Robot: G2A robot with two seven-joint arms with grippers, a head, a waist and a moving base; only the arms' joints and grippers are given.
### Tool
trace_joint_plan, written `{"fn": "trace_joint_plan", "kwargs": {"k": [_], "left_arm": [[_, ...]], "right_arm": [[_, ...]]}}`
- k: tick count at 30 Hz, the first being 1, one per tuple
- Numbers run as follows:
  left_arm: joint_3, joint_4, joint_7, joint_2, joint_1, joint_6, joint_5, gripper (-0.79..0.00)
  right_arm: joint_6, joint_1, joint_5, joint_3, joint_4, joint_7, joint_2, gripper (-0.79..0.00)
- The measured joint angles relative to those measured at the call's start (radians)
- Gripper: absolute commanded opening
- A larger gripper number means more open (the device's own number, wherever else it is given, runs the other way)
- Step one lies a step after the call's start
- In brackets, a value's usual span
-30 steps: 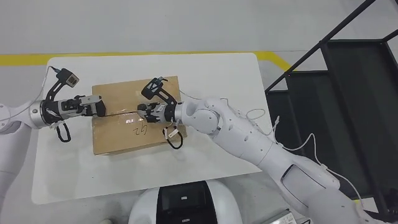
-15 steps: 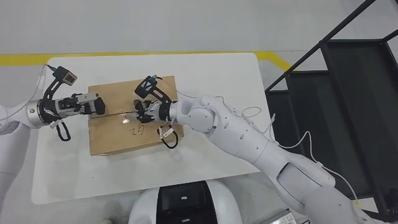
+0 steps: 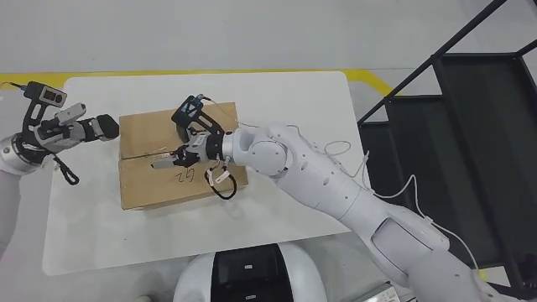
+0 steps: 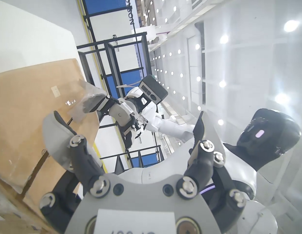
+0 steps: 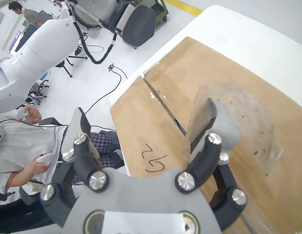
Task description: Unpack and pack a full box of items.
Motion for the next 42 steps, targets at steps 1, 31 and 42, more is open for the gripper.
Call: {"fn": "trace_joint_plan", "kwargs": {"k": [1, 31, 42], "left_arm": [[-0.011, 0.002, 0.001, 0.001, 0.006, -0.001, -0.014, 0.0], [-0.176, -0.057, 0.022, 0.009, 0.133, 0.042, -0.031, 0.0], [-0.204, -0.071, 0.029, 0.006, 0.153, 0.049, -0.029, 0.0]], "right_arm": [[-0.004, 0.005, 0.003, -0.007, 0.007, 0.002, -0.005, 0.0], [-0.064, 0.212, 0.108, -0.219, 0.404, -0.008, -0.261, 0.0], [-0.102, 0.25, 0.135, -0.231, 0.531, -0.019, -0.341, 0.0]]}}
